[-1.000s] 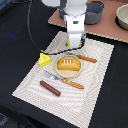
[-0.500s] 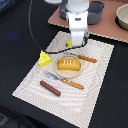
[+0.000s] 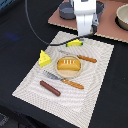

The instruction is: Interact with the objects in diverse but meaningful ways.

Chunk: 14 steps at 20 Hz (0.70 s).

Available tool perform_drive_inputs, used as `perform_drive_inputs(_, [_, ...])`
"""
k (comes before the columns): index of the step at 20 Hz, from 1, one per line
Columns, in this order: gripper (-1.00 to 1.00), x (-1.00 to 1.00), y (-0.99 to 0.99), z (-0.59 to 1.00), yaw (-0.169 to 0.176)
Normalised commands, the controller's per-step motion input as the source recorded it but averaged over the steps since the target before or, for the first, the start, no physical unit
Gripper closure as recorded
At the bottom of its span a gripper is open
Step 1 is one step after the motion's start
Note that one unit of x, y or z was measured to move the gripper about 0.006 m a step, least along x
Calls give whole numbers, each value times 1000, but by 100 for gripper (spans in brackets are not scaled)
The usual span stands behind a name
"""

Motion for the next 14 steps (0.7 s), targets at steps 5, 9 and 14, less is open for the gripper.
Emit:
perform_drive_inputs(5, [-100,490,-576,234,-80])
perform_drive_inputs(9, [-100,450,-391,22,-50])
perform_drive_inputs(14, [-100,343,-286,-59,-34])
